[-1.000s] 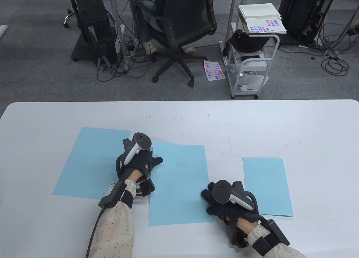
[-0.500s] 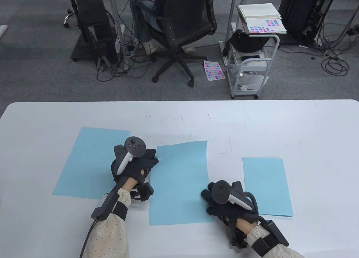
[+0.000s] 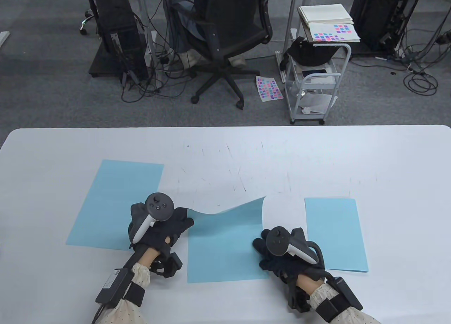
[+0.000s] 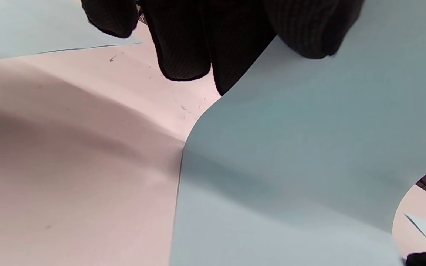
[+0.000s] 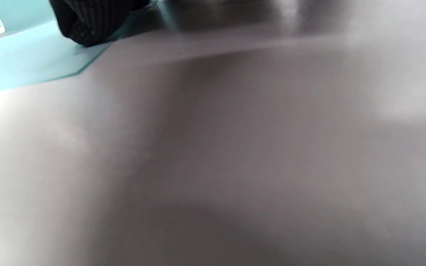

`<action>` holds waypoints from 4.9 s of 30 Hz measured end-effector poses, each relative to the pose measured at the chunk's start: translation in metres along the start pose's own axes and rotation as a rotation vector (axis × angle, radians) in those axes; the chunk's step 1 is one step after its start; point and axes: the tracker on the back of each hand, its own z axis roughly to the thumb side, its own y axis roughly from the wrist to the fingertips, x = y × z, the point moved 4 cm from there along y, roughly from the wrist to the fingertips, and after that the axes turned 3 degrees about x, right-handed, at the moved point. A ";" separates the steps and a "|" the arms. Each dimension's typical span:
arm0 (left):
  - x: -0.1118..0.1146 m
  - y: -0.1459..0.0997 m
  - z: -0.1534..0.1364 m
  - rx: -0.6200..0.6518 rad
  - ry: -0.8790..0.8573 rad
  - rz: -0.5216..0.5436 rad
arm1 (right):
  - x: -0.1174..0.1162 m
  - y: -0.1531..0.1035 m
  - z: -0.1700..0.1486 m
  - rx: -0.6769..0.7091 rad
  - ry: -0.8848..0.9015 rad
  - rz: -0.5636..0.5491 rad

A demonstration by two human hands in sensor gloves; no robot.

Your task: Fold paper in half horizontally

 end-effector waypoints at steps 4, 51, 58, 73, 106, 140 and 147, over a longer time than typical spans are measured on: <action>0.007 -0.011 -0.002 0.014 0.056 -0.001 | 0.000 0.000 -0.001 0.000 0.006 0.002; 0.079 -0.036 0.015 0.080 0.617 -0.248 | -0.001 0.000 -0.003 -0.005 0.025 0.014; 0.080 -0.038 0.016 0.078 0.645 -0.220 | 0.001 0.002 -0.002 -0.006 0.033 0.022; 0.082 -0.037 0.011 0.078 0.608 -0.254 | 0.071 -0.012 -0.004 -0.142 -0.003 -0.142; 0.087 -0.040 0.012 0.079 0.603 -0.263 | 0.002 0.047 0.108 0.082 -0.155 0.014; 0.088 -0.039 0.011 0.058 0.624 -0.285 | 0.019 0.036 0.036 -0.080 -0.070 0.031; 0.088 -0.039 0.011 0.054 0.617 -0.291 | 0.019 0.034 0.023 -0.093 -0.010 0.040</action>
